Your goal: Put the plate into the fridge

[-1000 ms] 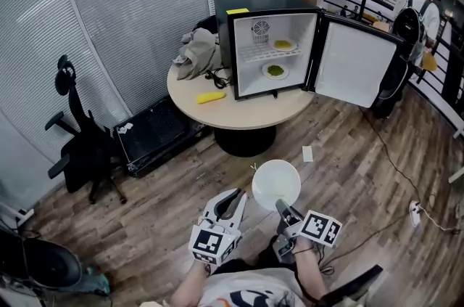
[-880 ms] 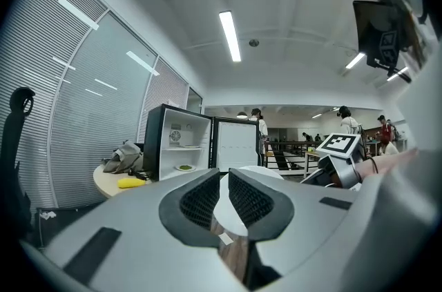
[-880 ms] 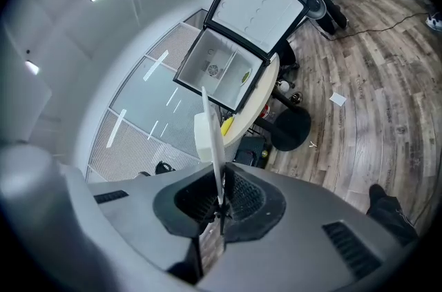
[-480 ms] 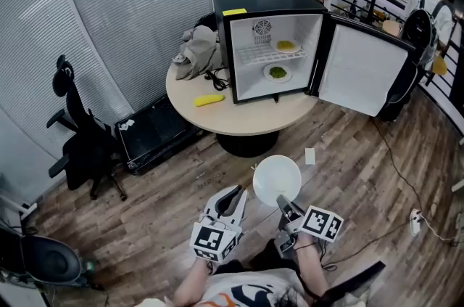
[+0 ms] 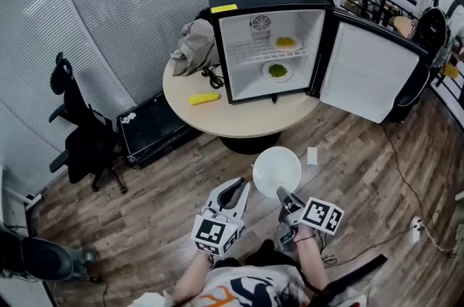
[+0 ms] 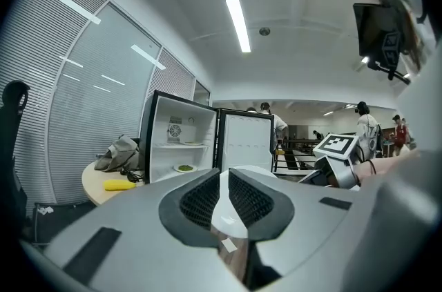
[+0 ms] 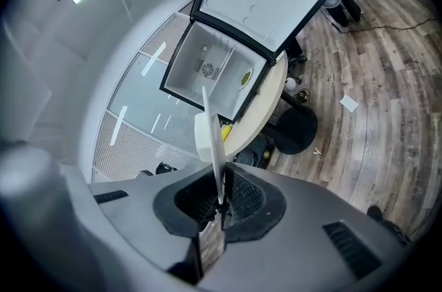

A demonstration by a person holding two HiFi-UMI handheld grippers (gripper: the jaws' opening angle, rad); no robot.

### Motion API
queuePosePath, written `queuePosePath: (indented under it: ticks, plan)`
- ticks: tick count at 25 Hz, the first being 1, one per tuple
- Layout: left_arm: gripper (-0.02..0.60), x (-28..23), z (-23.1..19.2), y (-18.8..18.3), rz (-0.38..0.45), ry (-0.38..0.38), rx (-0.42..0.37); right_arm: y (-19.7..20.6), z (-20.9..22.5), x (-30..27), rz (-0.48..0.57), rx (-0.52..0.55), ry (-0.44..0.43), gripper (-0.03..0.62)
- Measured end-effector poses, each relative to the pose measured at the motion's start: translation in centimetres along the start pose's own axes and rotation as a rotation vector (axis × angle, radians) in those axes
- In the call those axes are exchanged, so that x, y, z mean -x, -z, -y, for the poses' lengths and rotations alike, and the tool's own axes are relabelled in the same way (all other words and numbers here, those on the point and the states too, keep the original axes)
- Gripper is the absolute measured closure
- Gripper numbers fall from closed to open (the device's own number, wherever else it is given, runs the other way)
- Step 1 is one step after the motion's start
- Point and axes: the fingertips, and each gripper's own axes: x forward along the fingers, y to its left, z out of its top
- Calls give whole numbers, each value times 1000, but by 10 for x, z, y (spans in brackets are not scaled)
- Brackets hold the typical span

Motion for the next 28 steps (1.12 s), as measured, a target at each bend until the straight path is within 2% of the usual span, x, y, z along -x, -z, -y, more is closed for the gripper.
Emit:
queuePosePath:
  ticks: [13,21,28]
  plan:
    - [534,-57,11,1,-8,-38,-4,-54,21,-11,-30,6,-34,565]
    - [534,-65,0,5,-28,-64,-4,-54,28,-22,-58,-16,-38,565]
    - [534,-94,-11,8,-42,-32,-19,-72,34,-43,-48,-22,-17,565]
